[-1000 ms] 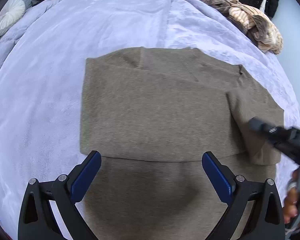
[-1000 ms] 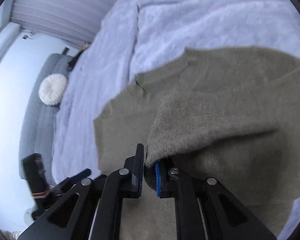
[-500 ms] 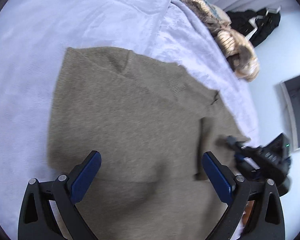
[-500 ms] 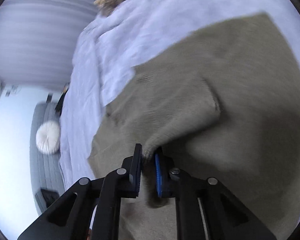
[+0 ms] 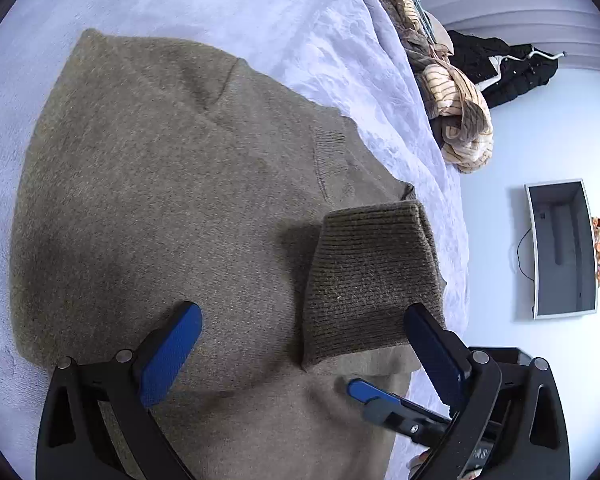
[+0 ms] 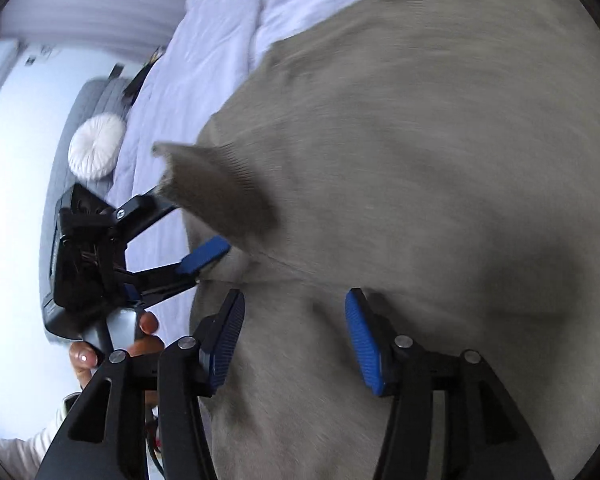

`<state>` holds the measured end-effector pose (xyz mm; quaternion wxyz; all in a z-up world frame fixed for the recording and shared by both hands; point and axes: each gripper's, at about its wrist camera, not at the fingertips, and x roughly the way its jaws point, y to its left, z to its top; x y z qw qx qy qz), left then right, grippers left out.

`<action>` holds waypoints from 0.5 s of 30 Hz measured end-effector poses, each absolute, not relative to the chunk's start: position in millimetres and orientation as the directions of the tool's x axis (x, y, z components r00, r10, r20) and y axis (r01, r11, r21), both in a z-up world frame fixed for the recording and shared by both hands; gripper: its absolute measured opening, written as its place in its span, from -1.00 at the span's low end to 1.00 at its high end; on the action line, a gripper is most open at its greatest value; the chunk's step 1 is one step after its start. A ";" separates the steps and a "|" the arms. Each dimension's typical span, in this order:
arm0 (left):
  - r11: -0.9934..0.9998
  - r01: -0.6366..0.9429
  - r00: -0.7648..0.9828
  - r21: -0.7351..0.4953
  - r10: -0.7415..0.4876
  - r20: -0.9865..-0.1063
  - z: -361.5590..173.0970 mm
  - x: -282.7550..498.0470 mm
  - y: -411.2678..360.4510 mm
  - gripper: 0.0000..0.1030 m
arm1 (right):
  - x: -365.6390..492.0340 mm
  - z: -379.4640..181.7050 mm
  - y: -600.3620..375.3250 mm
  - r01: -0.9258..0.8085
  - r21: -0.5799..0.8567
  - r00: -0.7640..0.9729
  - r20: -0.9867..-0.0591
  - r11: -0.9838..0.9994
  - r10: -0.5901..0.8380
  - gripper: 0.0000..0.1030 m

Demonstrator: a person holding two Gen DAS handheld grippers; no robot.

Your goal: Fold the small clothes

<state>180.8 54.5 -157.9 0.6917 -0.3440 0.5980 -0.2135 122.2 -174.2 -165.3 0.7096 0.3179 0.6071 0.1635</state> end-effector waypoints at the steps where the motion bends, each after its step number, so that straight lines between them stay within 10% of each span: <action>1: 0.665 -0.113 0.197 -0.738 -0.713 -0.673 -155.8 180.9 55.3 0.97 | 111.3 -167.4 -190.9 0.198 0.650 0.223 -0.759 0.734 0.612 0.13; 15: 0.559 -0.194 0.292 -0.806 -0.752 -0.591 -158.8 179.6 88.8 0.97 | 42.2 -188.0 -323.3 0.496 0.745 0.500 -0.665 0.446 0.554 0.19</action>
